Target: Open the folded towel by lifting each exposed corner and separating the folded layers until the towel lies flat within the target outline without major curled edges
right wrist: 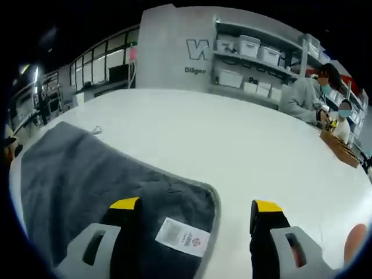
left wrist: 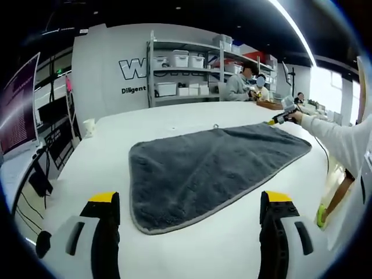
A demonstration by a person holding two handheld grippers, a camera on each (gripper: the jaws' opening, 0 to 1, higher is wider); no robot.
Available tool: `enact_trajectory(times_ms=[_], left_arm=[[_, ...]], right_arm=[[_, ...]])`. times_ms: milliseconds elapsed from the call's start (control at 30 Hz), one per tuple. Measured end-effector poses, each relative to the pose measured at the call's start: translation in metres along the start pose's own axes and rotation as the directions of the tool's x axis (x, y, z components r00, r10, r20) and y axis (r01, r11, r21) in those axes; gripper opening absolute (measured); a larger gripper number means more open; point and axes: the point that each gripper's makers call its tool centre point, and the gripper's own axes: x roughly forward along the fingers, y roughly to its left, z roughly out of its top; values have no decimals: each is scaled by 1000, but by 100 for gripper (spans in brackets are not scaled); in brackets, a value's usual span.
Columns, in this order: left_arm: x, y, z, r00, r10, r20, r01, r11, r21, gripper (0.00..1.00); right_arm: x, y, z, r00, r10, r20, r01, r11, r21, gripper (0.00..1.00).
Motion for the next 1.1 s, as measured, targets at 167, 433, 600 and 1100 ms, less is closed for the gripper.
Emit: enact_trajectory(times_ms=[167, 433, 600, 1100], left_arm=[[8, 1, 4, 1000, 2, -1, -2, 1000, 3, 100], [22, -3, 2, 1000, -13, -17, 13, 1000, -12, 100], [28, -6, 2, 999, -23, -26, 23, 1000, -14, 100], [36, -9, 0, 999, -31, -37, 30, 999, -18, 100]], right_arm=[[9, -14, -2, 1000, -20, 14, 19, 999, 33, 59], [20, -21, -6, 999, -27, 34, 25, 998, 61, 40], [27, -17, -5, 999, -27, 21, 27, 1000, 11, 32], [32, -22, 10, 996, -71, 44, 76, 990, -118, 0]])
